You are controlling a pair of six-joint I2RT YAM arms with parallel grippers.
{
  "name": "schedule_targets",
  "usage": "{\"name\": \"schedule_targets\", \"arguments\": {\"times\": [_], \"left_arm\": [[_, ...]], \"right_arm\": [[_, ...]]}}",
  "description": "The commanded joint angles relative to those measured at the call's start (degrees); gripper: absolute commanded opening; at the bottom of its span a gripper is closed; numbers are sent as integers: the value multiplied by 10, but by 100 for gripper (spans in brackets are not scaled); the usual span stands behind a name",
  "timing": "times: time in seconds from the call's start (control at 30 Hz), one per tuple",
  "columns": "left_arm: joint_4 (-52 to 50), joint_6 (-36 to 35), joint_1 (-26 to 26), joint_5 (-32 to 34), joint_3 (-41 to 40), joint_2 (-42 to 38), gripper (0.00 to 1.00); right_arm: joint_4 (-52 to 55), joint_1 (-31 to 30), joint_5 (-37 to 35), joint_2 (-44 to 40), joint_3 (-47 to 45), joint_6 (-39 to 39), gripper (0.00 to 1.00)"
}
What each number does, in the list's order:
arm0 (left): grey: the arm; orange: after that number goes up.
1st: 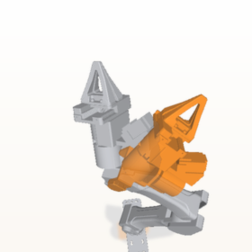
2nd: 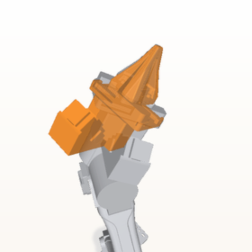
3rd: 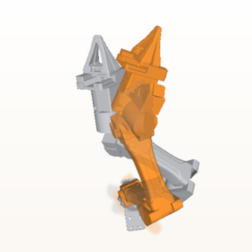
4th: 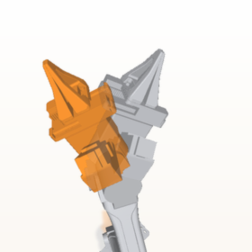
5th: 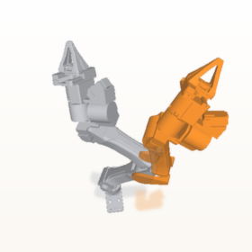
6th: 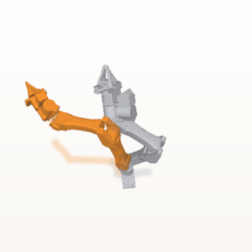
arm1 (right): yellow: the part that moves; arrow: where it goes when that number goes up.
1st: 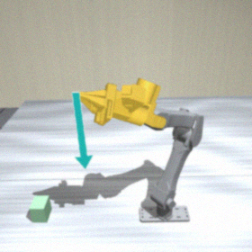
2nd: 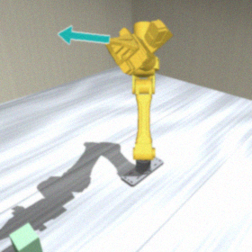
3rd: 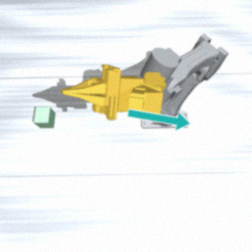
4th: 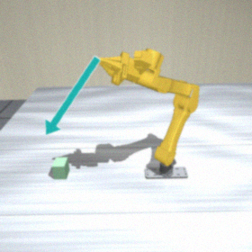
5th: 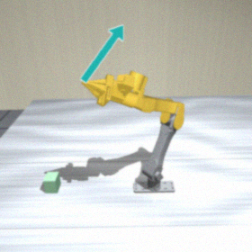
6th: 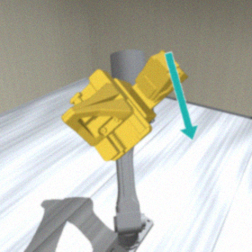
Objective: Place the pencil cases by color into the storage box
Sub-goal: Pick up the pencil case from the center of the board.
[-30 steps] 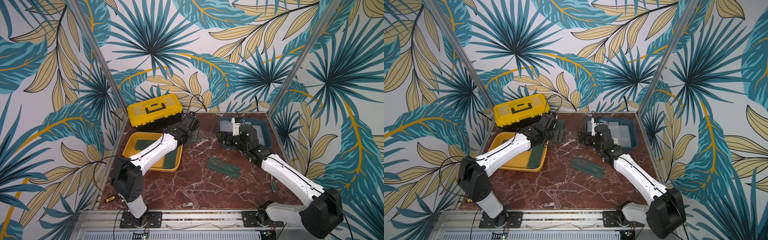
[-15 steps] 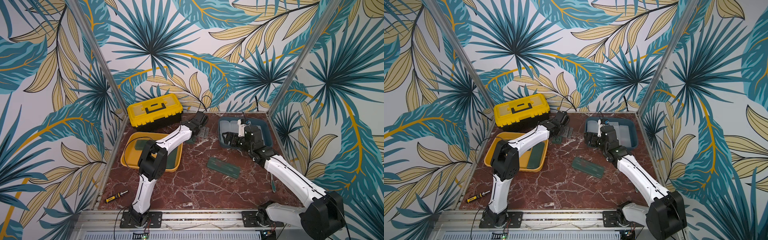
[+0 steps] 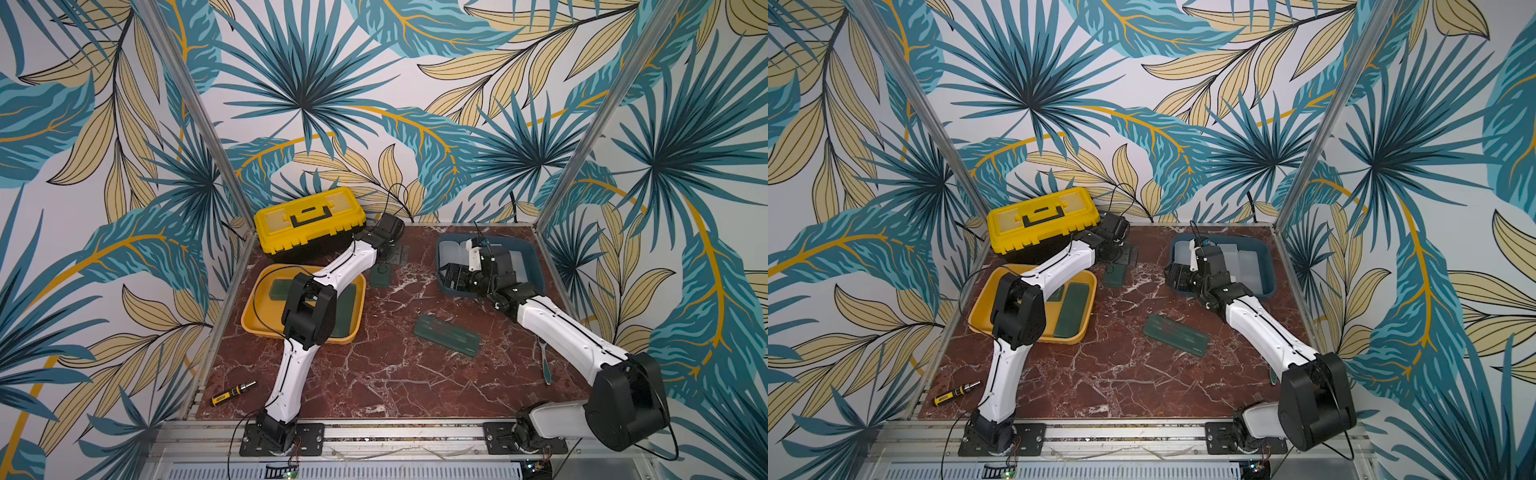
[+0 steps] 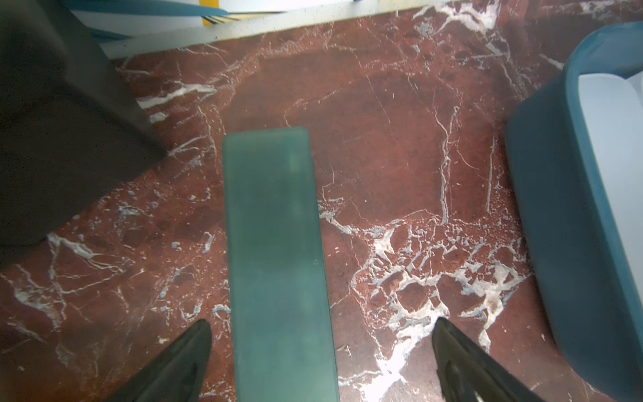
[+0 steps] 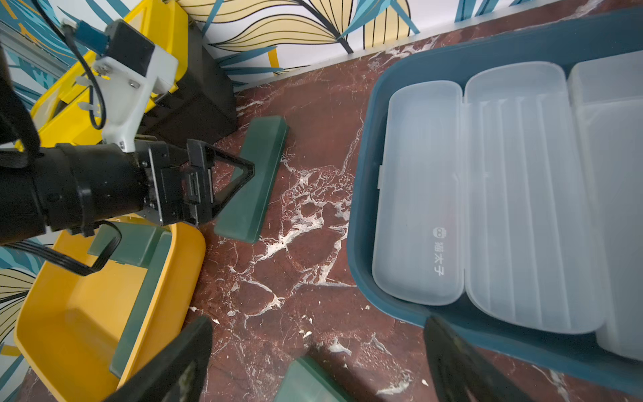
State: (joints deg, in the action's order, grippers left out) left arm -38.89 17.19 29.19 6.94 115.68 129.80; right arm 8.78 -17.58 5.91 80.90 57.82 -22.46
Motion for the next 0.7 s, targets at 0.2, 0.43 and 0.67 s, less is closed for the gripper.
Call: {"name": "schedule_targets", "arguments": {"times": [0.2, 0.43, 0.67], "left_arm": [[-45, 17, -7, 4, 88, 35, 100], [-60, 33, -17, 8, 98, 52, 100], [-69, 46, -17, 27, 96, 66, 100]], "right_arm": [[-20, 32, 55, 88, 58, 13, 95], [-27, 34, 72, 115, 68, 8, 94], [-31, 34, 78, 109, 53, 8, 94]]}}
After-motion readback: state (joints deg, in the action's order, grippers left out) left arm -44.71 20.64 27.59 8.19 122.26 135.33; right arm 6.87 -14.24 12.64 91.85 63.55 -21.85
